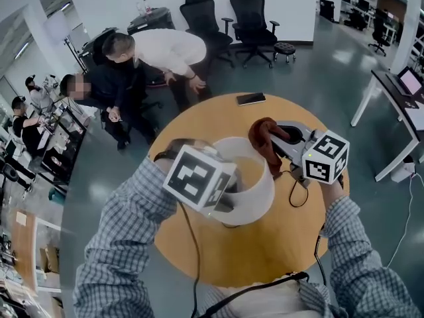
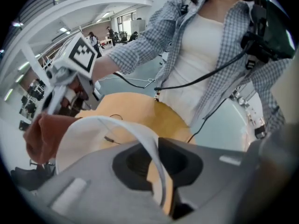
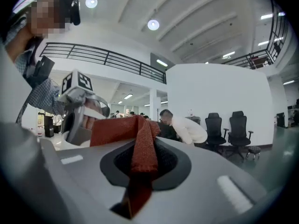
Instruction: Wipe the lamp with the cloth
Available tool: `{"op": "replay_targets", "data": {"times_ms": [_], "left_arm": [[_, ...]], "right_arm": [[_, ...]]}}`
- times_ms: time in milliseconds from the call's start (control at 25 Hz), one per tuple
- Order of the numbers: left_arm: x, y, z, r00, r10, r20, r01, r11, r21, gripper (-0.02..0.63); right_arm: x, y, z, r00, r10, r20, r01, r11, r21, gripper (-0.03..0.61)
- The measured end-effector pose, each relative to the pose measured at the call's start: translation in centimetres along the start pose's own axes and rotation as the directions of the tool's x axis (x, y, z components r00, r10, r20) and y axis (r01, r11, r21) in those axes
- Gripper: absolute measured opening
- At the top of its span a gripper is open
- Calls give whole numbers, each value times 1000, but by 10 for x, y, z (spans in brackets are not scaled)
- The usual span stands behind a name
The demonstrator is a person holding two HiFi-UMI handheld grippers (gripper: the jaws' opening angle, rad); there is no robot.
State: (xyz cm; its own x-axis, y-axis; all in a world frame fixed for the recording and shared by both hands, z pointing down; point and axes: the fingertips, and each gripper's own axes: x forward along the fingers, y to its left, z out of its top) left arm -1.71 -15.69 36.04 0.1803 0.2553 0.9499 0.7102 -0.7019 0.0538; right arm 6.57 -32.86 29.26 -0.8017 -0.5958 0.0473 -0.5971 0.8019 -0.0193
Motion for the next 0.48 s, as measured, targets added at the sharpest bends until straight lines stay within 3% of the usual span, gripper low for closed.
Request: {"op": "replay_targets", "data": {"times_ms": [240,400,480], "left_arm": [[2,-4,-1,1000,12,16,-12,1000,12,41],[1,-3,0,1000,14,19,-15,1000,22,41],[1,-4,-1,1000,16,20,-17,1000,24,41]], "right_arm": [[35,-19,-77,988,10,-152,12,990,139,38],[34,-27,-113,965,8,-262,25,992,120,38],[34,-27,-108,966,20,-256,5,995,95,40]]}}
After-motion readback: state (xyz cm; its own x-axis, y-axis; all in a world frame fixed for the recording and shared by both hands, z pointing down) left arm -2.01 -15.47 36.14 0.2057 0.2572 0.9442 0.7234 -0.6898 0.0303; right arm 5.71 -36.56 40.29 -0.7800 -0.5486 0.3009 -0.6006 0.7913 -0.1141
